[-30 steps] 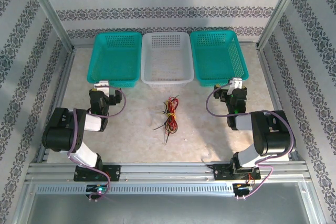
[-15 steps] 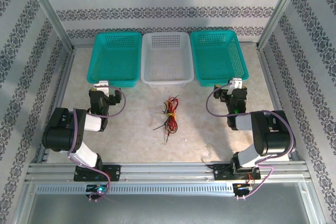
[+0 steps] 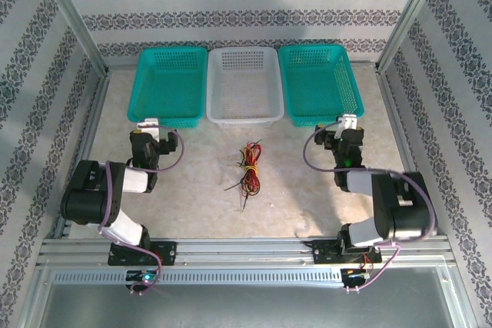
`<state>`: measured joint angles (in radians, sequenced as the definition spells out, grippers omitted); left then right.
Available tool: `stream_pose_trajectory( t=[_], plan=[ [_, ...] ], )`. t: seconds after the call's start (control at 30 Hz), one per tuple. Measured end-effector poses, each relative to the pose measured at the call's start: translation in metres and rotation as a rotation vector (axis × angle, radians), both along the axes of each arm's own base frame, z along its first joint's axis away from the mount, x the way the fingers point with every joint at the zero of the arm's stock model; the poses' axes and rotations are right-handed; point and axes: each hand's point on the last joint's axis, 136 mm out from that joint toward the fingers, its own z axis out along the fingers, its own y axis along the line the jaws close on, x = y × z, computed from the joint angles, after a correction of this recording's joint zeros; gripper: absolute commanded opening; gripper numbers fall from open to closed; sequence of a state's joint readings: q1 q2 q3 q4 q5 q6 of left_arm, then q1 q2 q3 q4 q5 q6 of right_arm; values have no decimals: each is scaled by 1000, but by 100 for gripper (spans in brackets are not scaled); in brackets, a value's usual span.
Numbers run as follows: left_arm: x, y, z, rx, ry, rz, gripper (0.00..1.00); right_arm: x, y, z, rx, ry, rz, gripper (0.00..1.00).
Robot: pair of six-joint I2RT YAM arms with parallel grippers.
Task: Untangle the cables
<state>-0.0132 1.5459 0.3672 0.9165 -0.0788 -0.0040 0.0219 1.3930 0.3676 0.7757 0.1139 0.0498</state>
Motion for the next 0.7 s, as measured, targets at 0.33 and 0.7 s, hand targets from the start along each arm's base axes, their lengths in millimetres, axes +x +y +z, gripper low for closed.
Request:
stream_pose_trajectory(
  t=[0.33, 0.7],
  plan=[
    [-21, -7, 97, -111, -185, 61, 93, -37, -13, 84, 40, -132, -122, 98],
    [-83, -47, 136, -379, -208, -6, 86, -84, 29, 112, 164, 130, -175, 98]
  ],
)
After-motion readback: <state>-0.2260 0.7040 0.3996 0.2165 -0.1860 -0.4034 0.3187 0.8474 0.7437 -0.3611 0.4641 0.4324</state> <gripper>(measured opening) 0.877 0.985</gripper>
